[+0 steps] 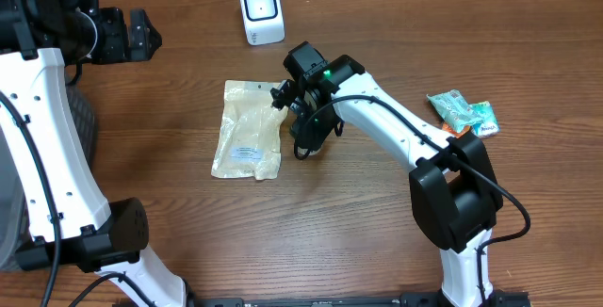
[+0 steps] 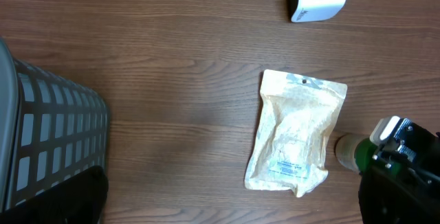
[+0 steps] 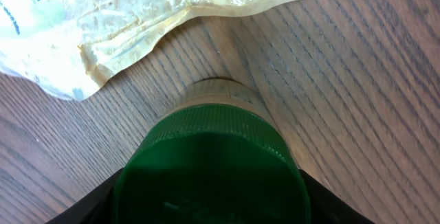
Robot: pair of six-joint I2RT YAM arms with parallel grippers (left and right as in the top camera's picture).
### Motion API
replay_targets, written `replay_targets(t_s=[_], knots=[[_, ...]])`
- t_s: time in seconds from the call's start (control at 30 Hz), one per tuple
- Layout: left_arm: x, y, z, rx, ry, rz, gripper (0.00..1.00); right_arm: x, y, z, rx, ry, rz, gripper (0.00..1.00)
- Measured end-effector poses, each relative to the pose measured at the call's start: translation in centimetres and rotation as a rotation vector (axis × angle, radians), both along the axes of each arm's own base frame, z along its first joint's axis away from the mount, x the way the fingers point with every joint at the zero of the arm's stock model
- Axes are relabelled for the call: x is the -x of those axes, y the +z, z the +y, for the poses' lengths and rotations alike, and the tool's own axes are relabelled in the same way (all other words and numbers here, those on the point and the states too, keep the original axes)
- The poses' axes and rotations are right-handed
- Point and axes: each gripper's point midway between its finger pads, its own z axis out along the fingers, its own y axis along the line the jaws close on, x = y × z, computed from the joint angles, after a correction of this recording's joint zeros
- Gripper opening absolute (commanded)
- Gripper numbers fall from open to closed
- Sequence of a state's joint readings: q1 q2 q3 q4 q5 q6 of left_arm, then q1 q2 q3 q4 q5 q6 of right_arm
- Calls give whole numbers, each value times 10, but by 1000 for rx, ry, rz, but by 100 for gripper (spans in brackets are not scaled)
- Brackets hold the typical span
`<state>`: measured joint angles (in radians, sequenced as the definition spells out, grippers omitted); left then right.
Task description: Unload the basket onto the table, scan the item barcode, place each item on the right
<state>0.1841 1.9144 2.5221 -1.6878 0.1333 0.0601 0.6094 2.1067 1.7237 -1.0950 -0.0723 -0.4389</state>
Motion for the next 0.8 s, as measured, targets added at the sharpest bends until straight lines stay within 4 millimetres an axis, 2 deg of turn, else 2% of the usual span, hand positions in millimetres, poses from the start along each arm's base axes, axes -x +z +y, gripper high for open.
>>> replay_targets(t_s=[0.13,0.23,0.37,0.43,0.5,0.63,0.8], knots=[[0,0,0,0,0,0,100,-3,0,-2,11,-57,-6,47],[0,0,0,0,0,0,100,-5,3,-13,61,-149,-14,48],[0,0,0,0,0,0,100,-12,21,-23,96,-300,-28,48],[0,0,0,0,0,0,99,-21,36,-22,72,-437,-48,49],[0,0,0,0,0,0,100,-28,44,-21,33,-594,-56,55],[0,0,0,0,0,0,99,-30,45,-23,-12,-901,-16,55],[0,0,0,0,0,0,99,-30,40,-26,-51,-1202,23,55]])
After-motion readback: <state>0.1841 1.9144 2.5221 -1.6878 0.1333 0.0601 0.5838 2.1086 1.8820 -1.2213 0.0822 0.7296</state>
